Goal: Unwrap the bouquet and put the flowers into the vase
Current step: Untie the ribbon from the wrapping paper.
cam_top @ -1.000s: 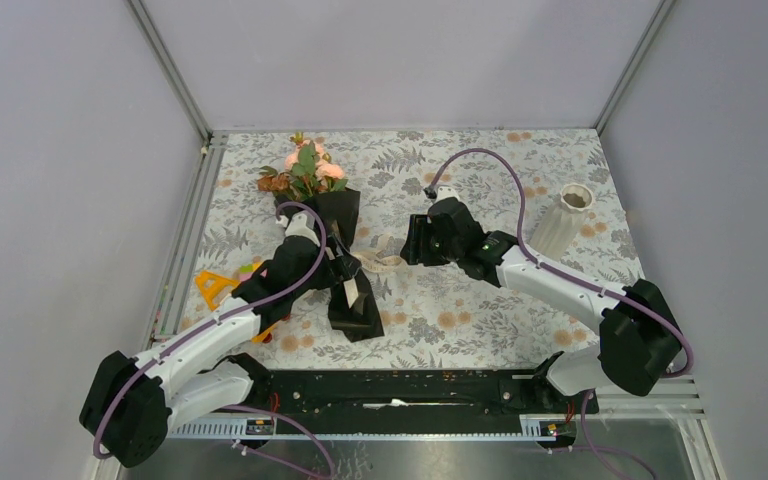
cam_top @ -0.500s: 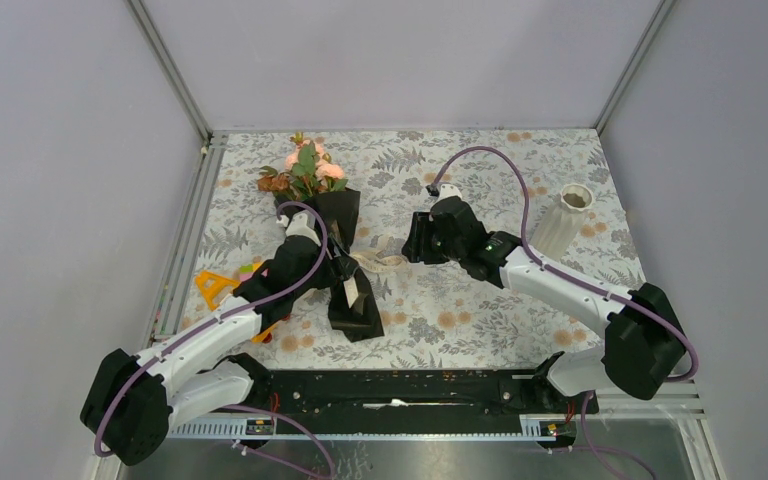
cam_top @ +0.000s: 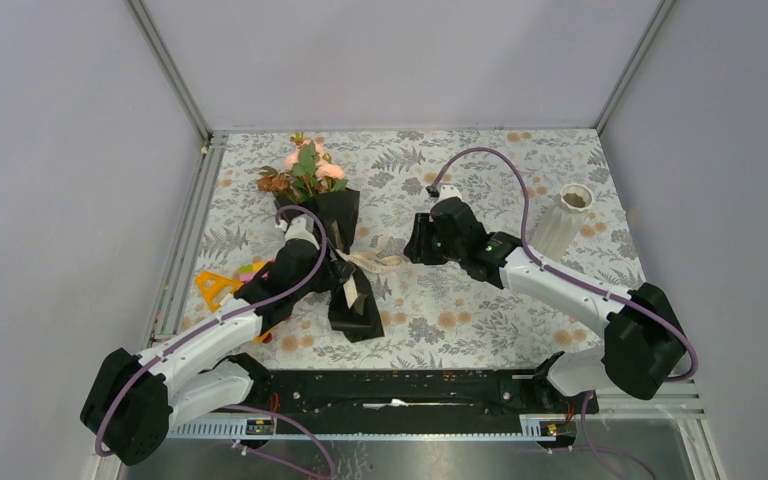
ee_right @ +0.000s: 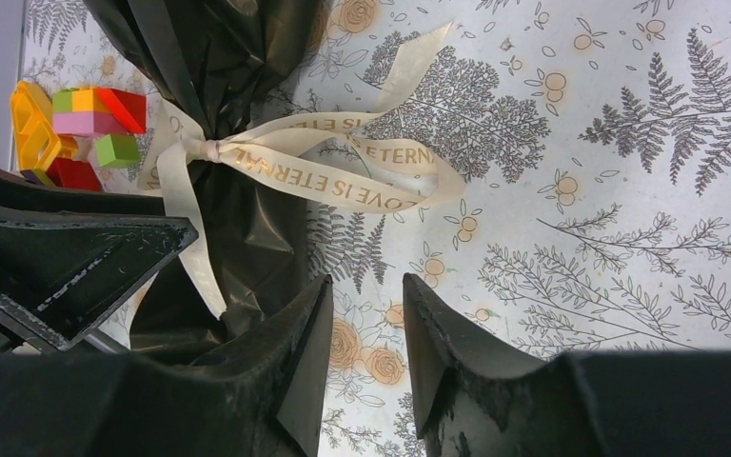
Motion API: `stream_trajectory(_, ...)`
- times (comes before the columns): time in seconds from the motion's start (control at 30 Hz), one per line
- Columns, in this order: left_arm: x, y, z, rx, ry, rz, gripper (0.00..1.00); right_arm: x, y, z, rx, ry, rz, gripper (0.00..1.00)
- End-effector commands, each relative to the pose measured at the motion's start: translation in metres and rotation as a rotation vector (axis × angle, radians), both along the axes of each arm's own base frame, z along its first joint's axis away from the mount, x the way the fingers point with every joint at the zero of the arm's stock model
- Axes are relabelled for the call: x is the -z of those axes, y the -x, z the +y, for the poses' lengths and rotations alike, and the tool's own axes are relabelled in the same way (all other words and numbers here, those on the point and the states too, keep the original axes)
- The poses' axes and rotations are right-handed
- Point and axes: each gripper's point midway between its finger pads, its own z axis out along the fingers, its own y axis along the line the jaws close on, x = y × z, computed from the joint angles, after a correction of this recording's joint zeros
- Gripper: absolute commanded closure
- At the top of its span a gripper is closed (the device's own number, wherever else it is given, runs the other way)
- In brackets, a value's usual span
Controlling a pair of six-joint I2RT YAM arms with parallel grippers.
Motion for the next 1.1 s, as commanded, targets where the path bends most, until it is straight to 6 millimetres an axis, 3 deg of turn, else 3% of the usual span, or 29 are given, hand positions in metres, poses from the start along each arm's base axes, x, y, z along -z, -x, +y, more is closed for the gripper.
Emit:
stream_trajectory(0.0, -0.009, -0.007, -0.003, -0.03, 0.044, -0.038, 0.57, -0.017, -0.003, 0.006, -0.022, -0.058, -0.046, 0.6)
stream_trajectory(0.23, -0.014, -0.006, -0.003, -0.042, 0.077, -0.055, 0.74, -0.031, 0.015, 0.038, -0.194, -0.203, -0.045, 0.61)
stream_trajectory(0.4, -0.022, -0.006, 0.0, -0.052, 0.105, -0.077, 0.86, -0.033, 0.022, 0.048, -0.265, -0.234, -0.035, 0.6)
stream_trajectory(0.6, -0.038, -0.007, -0.003, -0.062, 0.194, -0.108, 0.98, -0.041, 0.041, 0.051, -0.347, -0.296, -0.033, 0.51)
stream_trajectory(0.8, -0.047, -0.006, -0.003, -0.063, 0.258, -0.124, 1.0, -0.04, 0.057, 0.062, -0.423, -0.365, -0.017, 0.45)
stream_trajectory(1.07, -0.045, -0.006, 0.0, -0.068, 0.291, -0.108, 1.0, -0.035, 0.071, 0.108, -0.48, -0.408, -0.006, 0.36)
